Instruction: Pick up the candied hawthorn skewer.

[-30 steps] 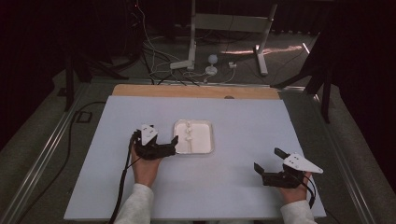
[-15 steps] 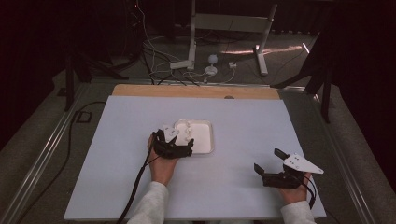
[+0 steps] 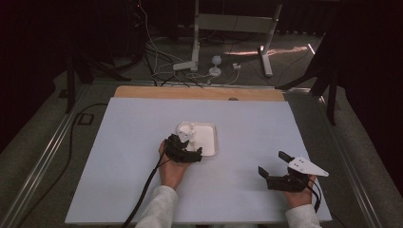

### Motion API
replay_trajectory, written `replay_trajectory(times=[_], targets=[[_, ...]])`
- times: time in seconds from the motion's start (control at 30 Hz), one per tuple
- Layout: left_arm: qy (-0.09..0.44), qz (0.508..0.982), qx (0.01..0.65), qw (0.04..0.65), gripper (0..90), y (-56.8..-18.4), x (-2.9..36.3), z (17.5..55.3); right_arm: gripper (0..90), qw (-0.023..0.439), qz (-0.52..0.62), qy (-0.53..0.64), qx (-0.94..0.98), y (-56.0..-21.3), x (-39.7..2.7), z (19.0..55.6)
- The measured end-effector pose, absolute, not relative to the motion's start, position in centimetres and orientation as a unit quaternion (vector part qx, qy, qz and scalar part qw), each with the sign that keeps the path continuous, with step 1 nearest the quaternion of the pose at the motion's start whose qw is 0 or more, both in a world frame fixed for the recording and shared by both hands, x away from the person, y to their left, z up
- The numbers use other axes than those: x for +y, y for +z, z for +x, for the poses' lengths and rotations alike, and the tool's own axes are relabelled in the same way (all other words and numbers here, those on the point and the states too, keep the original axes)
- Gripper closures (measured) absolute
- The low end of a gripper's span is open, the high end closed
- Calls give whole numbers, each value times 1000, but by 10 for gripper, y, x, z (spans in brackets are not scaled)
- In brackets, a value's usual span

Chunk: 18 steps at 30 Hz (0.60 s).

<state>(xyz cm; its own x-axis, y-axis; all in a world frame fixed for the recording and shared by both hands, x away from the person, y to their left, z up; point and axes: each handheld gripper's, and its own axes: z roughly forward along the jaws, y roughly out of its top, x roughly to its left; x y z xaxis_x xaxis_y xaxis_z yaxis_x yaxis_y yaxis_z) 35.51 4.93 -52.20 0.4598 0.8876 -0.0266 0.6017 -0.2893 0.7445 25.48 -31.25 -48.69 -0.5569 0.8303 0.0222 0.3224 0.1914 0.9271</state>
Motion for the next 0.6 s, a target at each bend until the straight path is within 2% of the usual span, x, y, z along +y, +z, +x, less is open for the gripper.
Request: replay_trajectory(times=[0.13,0.3,0.37,0.4,0.43,0.47,0.6], targets=[[190,788,472,348,251,-523,49,355,2,255,396,497,728,-487,-313,256],[179,792,471,344,556,-521,53,355,2,256,395,495,730,-487,-312,256],[176,793,477,335,645,-519,55,357,2,255,396,495,730,-487,-312,256],[176,793,477,335,686,-519,55,357,2,255,396,495,730,-487,-312,256],[175,794,480,331,686,-518,55,357,2,255,396,495,730,-487,-312,256],[175,797,482,320,763,-516,56,358,2,256,395,495,730,-488,-312,256],[169,802,483,308,882,-514,55,358,2,255,396,495,730,-488,-312,257]])
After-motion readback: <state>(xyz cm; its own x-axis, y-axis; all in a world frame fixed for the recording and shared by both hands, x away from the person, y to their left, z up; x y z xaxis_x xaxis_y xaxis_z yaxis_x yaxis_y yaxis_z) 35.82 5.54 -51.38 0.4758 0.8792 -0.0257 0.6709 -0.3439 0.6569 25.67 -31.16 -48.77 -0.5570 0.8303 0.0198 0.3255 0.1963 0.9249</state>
